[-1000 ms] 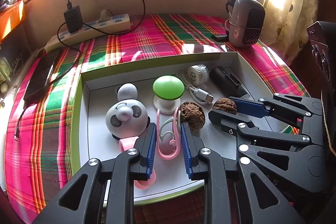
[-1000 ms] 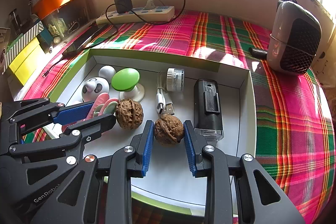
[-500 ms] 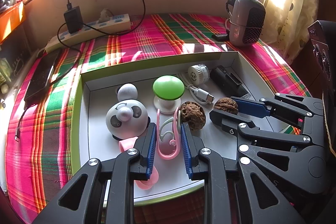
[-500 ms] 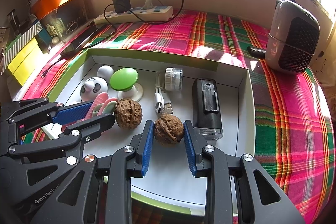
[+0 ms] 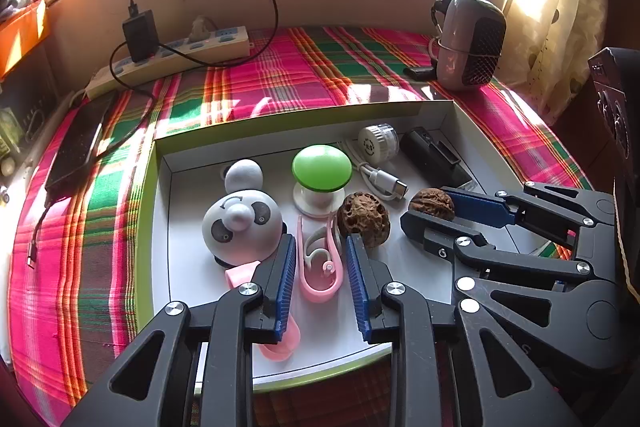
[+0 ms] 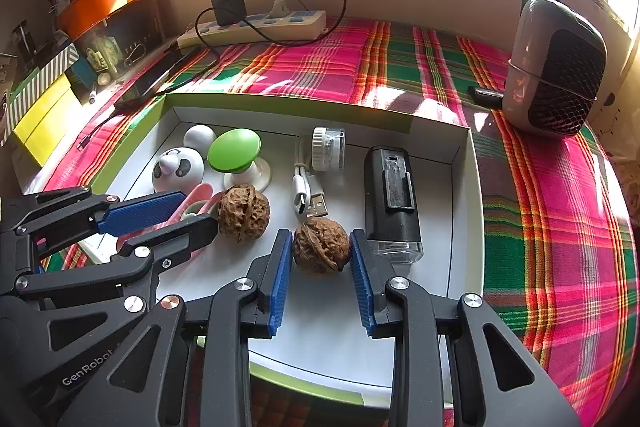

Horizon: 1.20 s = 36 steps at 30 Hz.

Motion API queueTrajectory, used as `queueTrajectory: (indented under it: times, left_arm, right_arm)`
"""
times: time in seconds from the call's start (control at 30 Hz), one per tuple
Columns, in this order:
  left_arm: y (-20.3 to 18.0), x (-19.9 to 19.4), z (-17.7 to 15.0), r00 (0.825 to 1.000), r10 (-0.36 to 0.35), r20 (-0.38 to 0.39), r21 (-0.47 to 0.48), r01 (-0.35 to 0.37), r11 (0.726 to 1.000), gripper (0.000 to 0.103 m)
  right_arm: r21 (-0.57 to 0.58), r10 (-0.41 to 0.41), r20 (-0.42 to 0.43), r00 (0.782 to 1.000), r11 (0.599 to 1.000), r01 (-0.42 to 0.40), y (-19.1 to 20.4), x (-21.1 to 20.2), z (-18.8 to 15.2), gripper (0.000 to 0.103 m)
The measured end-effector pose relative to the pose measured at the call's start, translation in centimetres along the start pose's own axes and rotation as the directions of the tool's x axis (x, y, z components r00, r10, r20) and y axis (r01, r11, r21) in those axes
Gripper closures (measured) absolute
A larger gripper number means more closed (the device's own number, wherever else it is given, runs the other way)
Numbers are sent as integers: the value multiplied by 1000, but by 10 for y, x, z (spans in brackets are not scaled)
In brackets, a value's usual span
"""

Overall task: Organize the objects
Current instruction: 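Open both grippers to release the walnut and ear hook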

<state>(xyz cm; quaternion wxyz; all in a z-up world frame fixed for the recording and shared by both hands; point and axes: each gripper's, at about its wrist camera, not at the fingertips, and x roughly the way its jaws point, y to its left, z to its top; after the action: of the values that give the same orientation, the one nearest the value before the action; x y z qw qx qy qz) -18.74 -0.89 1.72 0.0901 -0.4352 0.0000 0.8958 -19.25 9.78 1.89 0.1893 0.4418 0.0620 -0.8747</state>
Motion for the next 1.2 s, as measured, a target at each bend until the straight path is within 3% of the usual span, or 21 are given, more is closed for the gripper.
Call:
queueTrajectory:
  times: [0.5,1.07,1.2]
  left_arm:
    - [3,-5,-2,1000,24,-7,-12,-24,1000,77]
    - [3,-18,-7,998,65,8,-37,-65,997,77]
    - [4,-19,-9,997,71,7,-45,-71,996,77]
  right_arm:
    - [7,-4,4,1000,1000,4,1,-3,-2,65]
    - [31,-38,20,999,999,37,1,-14,-5,64]
    - [35,-45,23,999,998,44,0,-16,-6,59]
